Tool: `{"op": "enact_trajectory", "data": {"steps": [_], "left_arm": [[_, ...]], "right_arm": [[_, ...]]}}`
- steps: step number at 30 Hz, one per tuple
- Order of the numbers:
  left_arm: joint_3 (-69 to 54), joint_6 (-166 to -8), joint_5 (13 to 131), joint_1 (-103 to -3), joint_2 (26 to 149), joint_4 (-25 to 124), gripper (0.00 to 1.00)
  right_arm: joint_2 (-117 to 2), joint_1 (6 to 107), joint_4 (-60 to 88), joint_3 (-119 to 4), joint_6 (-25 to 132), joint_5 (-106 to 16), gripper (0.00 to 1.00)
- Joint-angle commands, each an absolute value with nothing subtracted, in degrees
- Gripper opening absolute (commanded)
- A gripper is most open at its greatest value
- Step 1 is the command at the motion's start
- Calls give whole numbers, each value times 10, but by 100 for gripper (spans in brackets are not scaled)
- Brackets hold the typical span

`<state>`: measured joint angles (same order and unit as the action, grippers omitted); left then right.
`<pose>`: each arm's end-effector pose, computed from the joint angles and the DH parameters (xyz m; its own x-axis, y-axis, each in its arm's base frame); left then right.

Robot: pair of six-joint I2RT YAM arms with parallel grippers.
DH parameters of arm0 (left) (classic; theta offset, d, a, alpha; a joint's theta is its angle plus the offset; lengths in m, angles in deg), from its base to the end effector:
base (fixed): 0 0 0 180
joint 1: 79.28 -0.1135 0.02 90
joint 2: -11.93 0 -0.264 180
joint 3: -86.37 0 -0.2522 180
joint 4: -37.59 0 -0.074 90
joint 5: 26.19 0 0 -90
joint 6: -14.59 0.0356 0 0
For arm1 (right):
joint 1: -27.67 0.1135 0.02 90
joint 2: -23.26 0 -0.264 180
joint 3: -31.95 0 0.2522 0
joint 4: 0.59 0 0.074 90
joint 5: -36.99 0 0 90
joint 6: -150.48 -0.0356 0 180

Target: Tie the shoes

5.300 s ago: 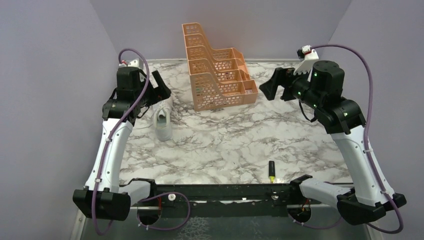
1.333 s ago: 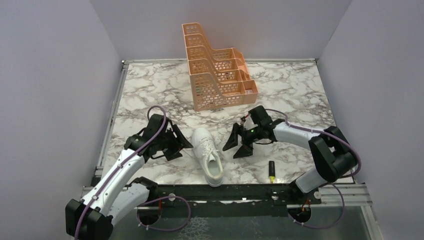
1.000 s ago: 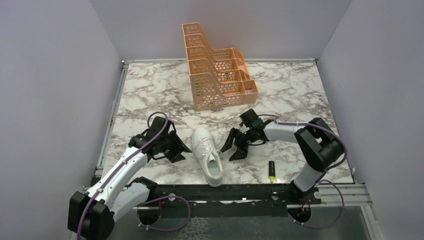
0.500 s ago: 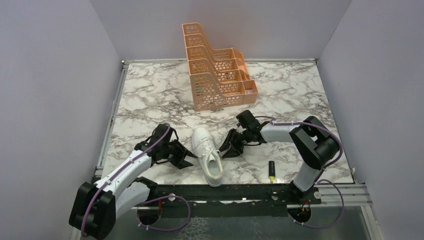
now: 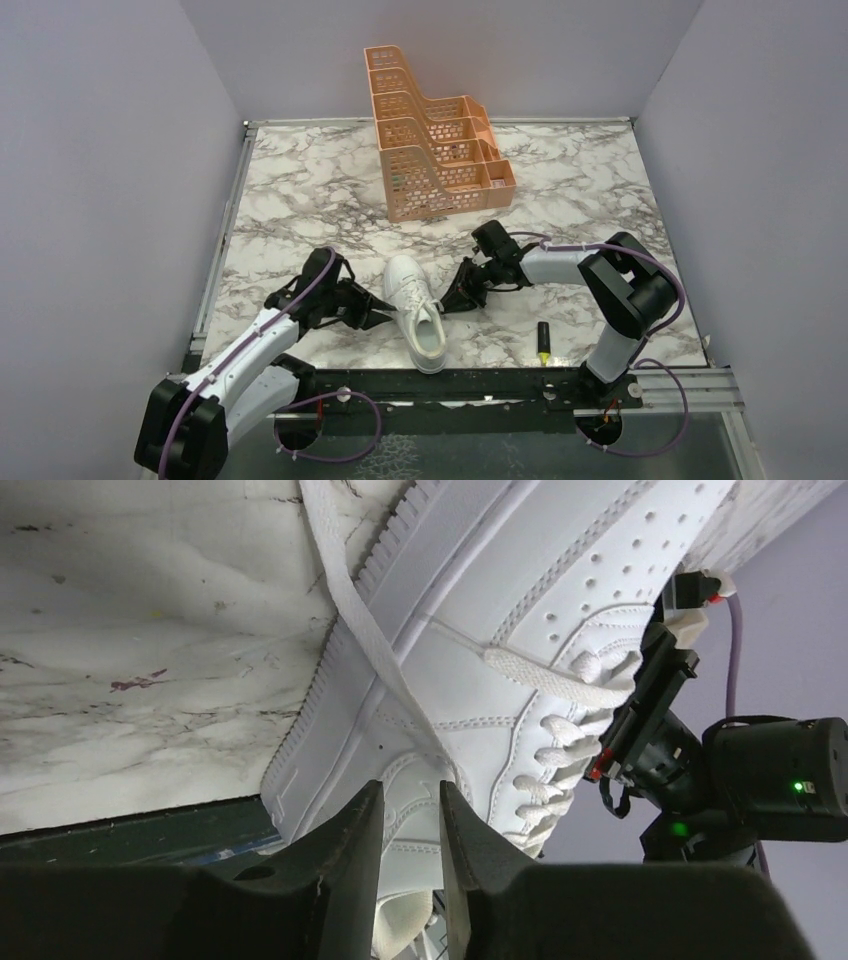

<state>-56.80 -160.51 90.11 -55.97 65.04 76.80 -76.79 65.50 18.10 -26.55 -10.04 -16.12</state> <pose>0.1440 -0.0792 0.1667 -0.6478 -0.6935 0.3154 -0.7040 0.3867 -0.5957 0.2283 0.2044 0.1172 -0.9130 0.2457 0.3258 0.4044 0.6517 0.6417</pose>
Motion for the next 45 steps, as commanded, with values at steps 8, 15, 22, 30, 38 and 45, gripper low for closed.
{"op": "enact_trajectory", "data": {"steps": [8,15,22,30,38,45], "left_arm": [[-564,-1683,878,-561,620,826,38],[-580,-1714,895,-560,649,747,33],[-582,-1710,897,-560,658,749,31],[-607,-1699,878,-561,633,749,6],[-580,-1633,866,-561,628,739,0],[-571,-1584,875,-561,613,743,0]], "right_arm": [[-746,659,237,-292,-55,-180,14],[-747,658,234,-289,-52,-172,1],[-730,658,253,-292,-49,-186,1],[-640,657,357,-351,34,-284,1],[-593,658,339,-415,221,-284,1],[-595,666,212,-477,316,-173,1]]}}
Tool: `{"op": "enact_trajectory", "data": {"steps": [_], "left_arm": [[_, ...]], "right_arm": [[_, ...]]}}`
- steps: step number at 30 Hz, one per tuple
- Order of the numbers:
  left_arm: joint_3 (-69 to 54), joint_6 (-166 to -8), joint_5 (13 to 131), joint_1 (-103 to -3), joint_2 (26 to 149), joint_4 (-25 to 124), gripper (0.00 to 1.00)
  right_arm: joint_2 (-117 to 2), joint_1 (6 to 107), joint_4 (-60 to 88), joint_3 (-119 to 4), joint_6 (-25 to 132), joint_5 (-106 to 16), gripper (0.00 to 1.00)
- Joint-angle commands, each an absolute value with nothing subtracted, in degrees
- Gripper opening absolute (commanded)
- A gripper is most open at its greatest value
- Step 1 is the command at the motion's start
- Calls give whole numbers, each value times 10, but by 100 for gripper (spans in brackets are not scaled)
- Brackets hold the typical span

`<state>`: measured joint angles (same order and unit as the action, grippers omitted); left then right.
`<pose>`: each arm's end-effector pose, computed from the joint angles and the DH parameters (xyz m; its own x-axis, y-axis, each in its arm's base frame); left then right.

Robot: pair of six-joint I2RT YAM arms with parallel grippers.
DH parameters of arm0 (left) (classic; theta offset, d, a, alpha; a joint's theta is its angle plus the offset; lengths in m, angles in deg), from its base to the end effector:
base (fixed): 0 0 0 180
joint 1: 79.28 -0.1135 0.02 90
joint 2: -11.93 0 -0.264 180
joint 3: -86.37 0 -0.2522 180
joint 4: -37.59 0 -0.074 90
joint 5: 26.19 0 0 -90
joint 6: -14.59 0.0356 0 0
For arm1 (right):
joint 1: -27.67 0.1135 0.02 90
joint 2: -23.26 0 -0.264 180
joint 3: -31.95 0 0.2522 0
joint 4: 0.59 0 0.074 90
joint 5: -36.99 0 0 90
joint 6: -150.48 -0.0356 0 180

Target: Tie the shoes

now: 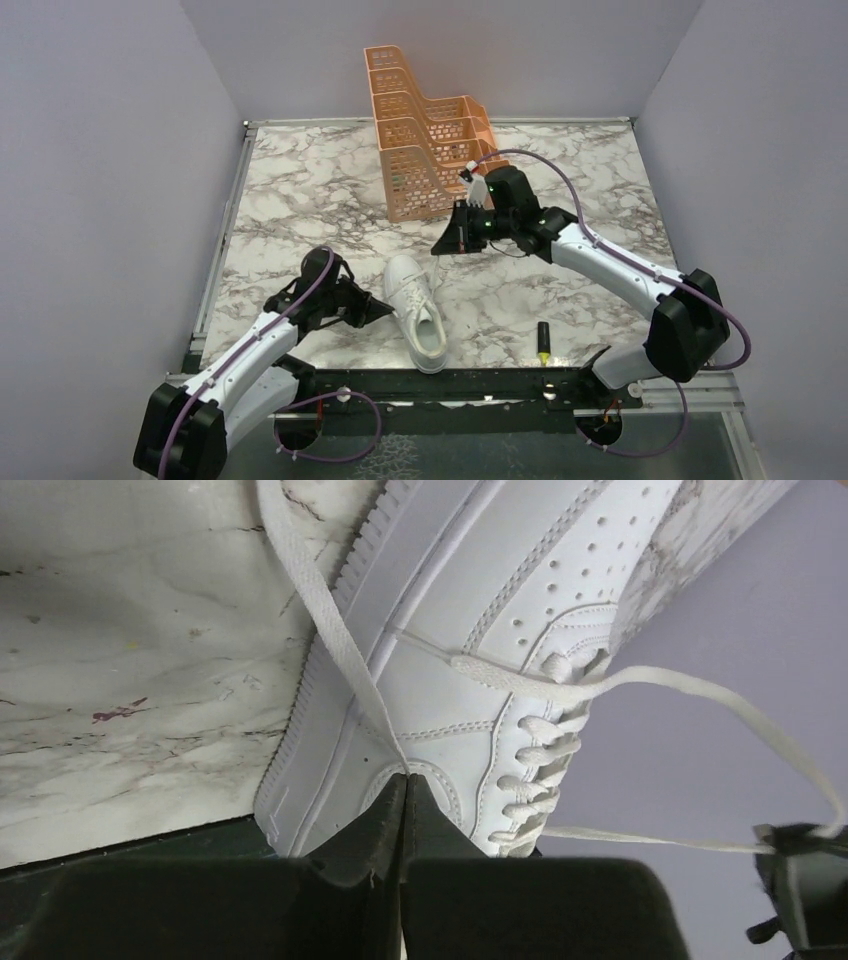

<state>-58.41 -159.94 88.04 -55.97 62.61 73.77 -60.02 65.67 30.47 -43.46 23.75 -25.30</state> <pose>0.1429 -0.0775 0.1670 -0.6607 -0.7038 0.2612 -0.6602 0.3791 -0.6485 0.2428 0.2107 0.2748 -0.8933 -0.0260 -0.4487 -0.3692 0.6120 0.6994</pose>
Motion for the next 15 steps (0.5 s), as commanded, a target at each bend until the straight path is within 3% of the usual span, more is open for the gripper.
{"op": "enact_trajectory", "data": {"steps": [1,8,15], "left_arm": [[-571,-1583,878,-560,611,743,0],[-565,-1569,881,-561,591,744,0],[-554,-1548,874,-560,567,756,0]], "right_arm": [[-598,671,187,-483,319,-154,1],[-673,723,137,-541,293,-99,1],[-728,758,207,-565,255,-194,1]]}}
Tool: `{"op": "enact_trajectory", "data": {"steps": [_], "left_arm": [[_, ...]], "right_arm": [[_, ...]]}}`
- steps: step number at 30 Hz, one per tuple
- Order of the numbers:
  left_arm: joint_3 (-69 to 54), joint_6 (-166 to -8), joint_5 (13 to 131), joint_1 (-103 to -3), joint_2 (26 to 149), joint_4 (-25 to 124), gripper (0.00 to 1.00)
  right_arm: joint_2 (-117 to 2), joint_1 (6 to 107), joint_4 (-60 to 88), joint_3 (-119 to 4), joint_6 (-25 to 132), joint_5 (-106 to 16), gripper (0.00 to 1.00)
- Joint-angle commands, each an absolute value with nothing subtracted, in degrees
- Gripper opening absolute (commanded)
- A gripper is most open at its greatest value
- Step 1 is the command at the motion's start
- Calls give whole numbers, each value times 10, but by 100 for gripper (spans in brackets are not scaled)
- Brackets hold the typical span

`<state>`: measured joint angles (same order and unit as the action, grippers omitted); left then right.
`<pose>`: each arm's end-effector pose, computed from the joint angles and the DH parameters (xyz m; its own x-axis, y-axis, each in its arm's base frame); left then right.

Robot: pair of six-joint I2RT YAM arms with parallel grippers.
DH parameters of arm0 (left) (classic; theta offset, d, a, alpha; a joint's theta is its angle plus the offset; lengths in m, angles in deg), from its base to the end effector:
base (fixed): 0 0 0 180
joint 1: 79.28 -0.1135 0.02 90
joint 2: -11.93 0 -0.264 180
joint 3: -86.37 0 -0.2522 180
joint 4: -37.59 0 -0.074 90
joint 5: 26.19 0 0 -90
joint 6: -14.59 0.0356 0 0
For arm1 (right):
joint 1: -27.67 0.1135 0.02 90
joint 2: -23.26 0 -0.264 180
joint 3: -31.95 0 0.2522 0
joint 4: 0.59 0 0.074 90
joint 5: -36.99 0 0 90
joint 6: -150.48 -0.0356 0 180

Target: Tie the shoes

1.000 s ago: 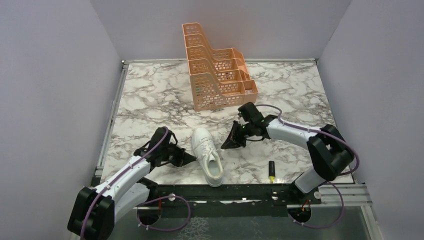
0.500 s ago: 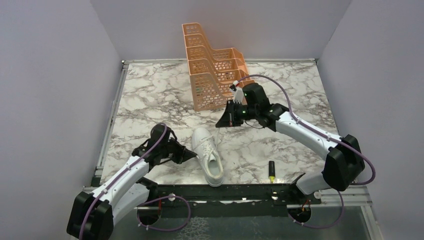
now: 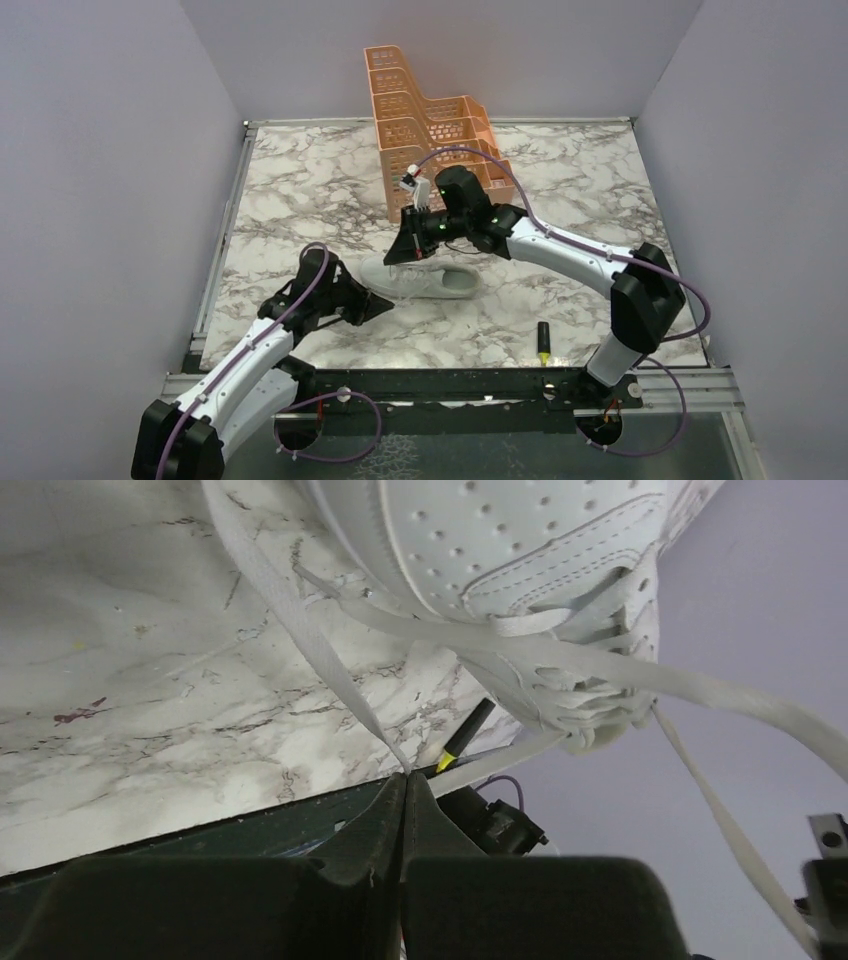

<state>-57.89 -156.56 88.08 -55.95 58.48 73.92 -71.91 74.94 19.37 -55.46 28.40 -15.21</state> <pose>0.1398 -0.0762 0.1798 -0.7140 -0.6730 0.1931 -0.5700 0.3986 -0.7185 0.2446 0.2969 0.2949 -0.7712 -0.2164 -0.5986 -0.6361 0.2981 0.7117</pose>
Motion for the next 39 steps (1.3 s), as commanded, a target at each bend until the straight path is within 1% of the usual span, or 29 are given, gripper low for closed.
{"op": "enact_trajectory", "data": {"steps": [1,4,6,9,10,11,13,15,16,18,20,23,27,30,32,36,39], "left_arm": [[-546,-1544,868,-561,567,761,0],[-525,-1527,866,-561,578,764,0],[-509,-1506,871,-561,586,769,0],[-495,-1489,874,-561,592,773,0],[-493,-1485,875,-561,595,773,0],[-489,-1481,877,-561,602,773,0],[-478,-1469,880,-561,612,773,0],[-465,-1457,883,-561,623,774,0],[-459,-1451,885,-561,628,774,0],[-446,-1440,887,-560,637,774,0],[-433,-1428,890,-561,647,776,0],[-410,-1404,887,-560,664,781,0],[-343,-1339,853,-560,706,823,0],[-290,-1290,829,-560,752,843,0],[-251,-1258,814,-560,785,856,0],[-180,-1203,779,-560,841,891,0],[-146,-1165,765,-560,871,896,0]], "right_arm": [[-727,758,218,-563,256,-205,1],[-725,758,248,-564,264,-233,1],[-746,758,300,-595,284,-252,1],[-790,758,348,-637,306,-243,2],[-801,758,369,-652,309,-245,4],[-810,757,395,-669,315,-254,11],[-830,755,491,-729,337,-318,34],[-837,743,563,-772,375,-360,54],[-834,734,589,-782,392,-374,61],[-819,705,615,-768,418,-385,66],[-788,672,591,-715,433,-367,70],[-762,630,548,-656,452,-317,73],[-755,605,528,-605,491,-343,74],[-763,602,533,-591,551,-333,69],[-754,602,513,-571,593,-298,66],[-739,603,477,-540,618,-254,64],[-744,605,456,-522,607,-281,63]]}}
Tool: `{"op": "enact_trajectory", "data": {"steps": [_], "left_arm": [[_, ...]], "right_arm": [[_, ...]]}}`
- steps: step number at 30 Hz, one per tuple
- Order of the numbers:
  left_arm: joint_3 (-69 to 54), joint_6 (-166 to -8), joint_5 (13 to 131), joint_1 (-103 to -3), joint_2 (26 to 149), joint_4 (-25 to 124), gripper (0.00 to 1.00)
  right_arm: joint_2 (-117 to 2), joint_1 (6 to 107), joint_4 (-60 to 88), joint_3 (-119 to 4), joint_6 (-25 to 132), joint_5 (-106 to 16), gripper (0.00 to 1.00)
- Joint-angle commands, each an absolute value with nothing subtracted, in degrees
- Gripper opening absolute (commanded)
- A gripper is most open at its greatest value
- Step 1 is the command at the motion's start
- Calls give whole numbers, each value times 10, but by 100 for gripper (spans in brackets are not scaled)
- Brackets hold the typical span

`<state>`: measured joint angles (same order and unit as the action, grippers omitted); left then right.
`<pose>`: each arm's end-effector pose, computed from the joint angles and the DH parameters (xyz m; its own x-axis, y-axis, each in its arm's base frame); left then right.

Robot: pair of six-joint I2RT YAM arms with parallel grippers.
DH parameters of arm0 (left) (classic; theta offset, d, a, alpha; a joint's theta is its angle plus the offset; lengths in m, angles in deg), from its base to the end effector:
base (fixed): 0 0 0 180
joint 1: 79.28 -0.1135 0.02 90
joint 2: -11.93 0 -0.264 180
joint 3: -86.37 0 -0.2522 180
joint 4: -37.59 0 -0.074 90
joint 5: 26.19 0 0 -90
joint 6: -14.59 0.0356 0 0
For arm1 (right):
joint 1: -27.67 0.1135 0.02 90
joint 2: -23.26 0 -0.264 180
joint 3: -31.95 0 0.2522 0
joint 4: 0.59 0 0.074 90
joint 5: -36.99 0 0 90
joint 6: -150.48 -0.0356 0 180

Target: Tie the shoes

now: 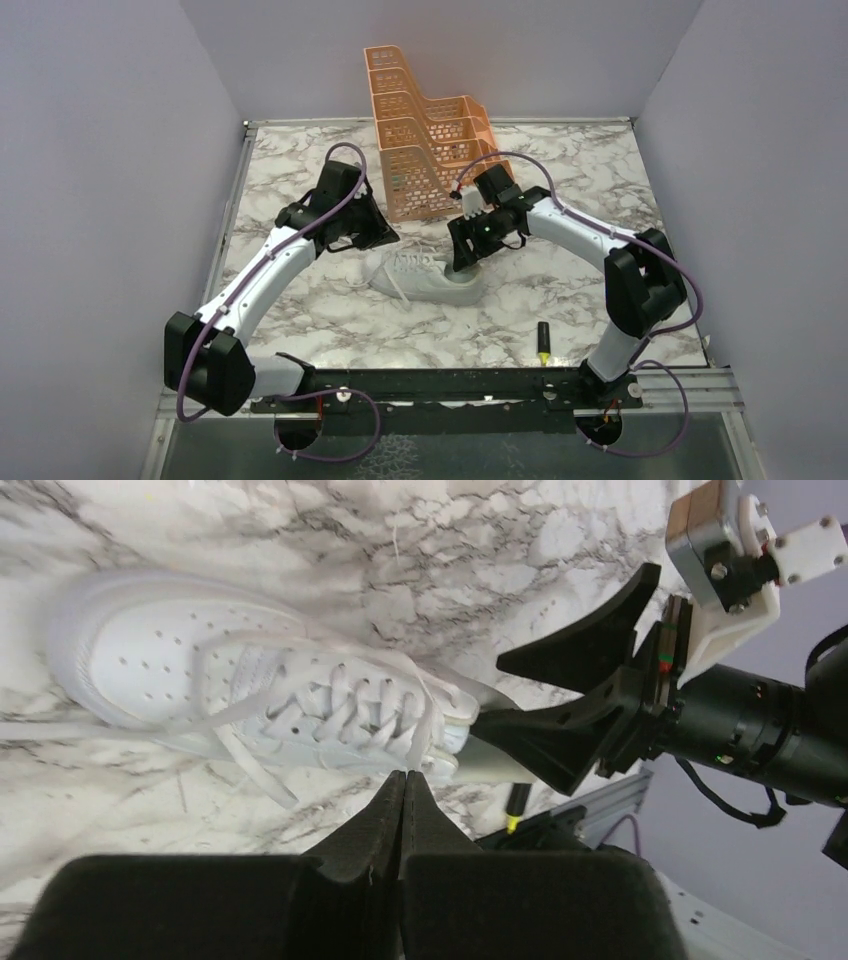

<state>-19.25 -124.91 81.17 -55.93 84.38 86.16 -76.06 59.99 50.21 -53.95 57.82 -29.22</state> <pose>0.2405 -0.1154 0.2952 -0.8642 -0.4174 -0.2809 -0.1397 0.7355 -0.6630 0.2918 0.2016 0.2195 -0.7897 -0.4494 -0.4176 -0.6015 0.7011 0.3830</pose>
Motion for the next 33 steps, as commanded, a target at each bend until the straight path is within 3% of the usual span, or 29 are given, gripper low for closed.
{"op": "enact_trajectory", "data": {"steps": [1,6,12,15,18,24,33], "left_arm": [[-136,-1151,760,-560,881,897,0],[-88,-1102,760,-560,933,898,0],[-85,-1092,777,-560,927,909,3],[-136,-1106,803,-560,898,907,30],[-187,-1112,827,-561,877,888,45],[-246,-1166,841,-572,842,853,57],[-326,-1310,894,-596,830,706,57]], "right_arm": [[-748,607,452,-519,607,-289,60],[-732,631,449,-490,548,-304,40],[-635,645,475,-402,434,-287,2],[-591,655,474,-354,381,-261,1],[-564,687,454,-325,356,-255,1],[-542,725,466,-336,355,-396,1],[-492,760,433,-341,317,-665,1]]}}
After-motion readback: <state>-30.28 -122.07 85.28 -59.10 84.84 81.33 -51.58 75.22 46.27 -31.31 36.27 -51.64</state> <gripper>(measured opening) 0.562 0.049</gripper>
